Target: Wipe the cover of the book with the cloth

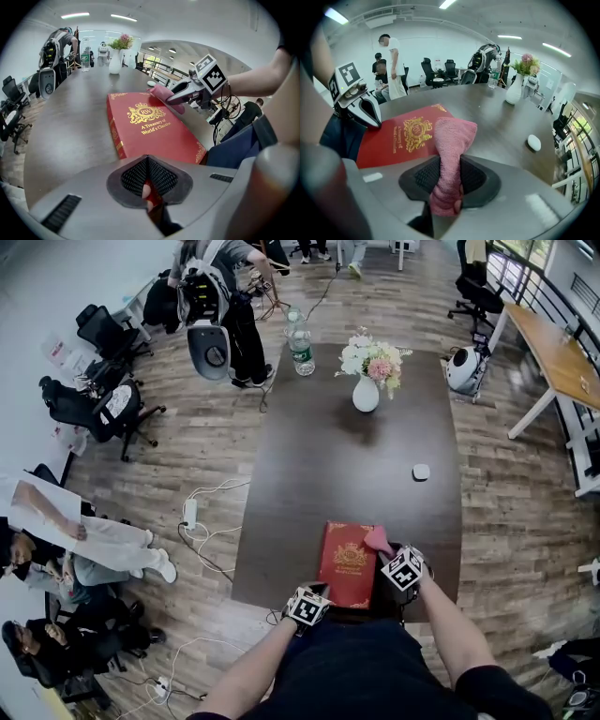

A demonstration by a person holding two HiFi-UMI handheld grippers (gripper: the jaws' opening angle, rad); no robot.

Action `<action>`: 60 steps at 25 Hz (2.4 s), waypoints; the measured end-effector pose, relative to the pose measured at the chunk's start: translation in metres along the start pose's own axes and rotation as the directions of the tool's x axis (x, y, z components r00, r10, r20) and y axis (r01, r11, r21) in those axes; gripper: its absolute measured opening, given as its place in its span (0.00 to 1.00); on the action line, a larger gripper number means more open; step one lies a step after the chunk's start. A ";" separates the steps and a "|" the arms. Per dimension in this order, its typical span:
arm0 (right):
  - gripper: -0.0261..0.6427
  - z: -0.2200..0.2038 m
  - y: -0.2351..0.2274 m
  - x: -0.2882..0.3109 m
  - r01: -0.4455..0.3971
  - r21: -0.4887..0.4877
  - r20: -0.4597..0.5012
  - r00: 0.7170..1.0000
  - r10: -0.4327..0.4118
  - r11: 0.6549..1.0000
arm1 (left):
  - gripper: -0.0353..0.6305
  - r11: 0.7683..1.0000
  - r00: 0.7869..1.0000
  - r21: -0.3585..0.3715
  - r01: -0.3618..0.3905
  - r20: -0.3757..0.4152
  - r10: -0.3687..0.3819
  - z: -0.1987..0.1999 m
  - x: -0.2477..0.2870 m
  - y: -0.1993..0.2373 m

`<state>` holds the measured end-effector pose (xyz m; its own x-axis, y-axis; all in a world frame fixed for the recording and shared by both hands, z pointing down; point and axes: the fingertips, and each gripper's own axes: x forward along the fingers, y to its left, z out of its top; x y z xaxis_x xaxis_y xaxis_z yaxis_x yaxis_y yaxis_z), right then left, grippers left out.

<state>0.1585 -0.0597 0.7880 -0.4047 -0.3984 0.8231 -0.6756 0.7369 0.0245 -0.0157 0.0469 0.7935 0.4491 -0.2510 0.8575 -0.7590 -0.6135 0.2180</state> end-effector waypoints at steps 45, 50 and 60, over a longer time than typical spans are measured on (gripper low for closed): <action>0.22 0.125 0.108 0.089 -0.218 -0.411 -0.069 0.976 0.208 0.885 | 0.05 0.999 0.999 -0.029 0.040 -0.021 -0.041 -0.006 0.000 -0.007; 0.22 0.123 0.103 0.087 -0.210 -0.395 -0.052 0.977 0.207 0.894 | 0.05 0.999 0.999 -0.028 0.040 -0.018 -0.041 -0.005 0.001 -0.006; 0.22 0.112 0.096 0.082 -0.209 -0.389 -0.054 0.978 0.204 0.898 | 0.05 0.999 0.999 -0.028 0.035 -0.008 -0.035 -0.004 0.002 -0.005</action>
<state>-0.0085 -0.0833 0.7943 -0.4995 -0.2097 0.8405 -0.2825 0.9566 0.0708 -0.0133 0.0524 0.7962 0.4715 -0.2235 0.8531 -0.7560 -0.6005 0.2605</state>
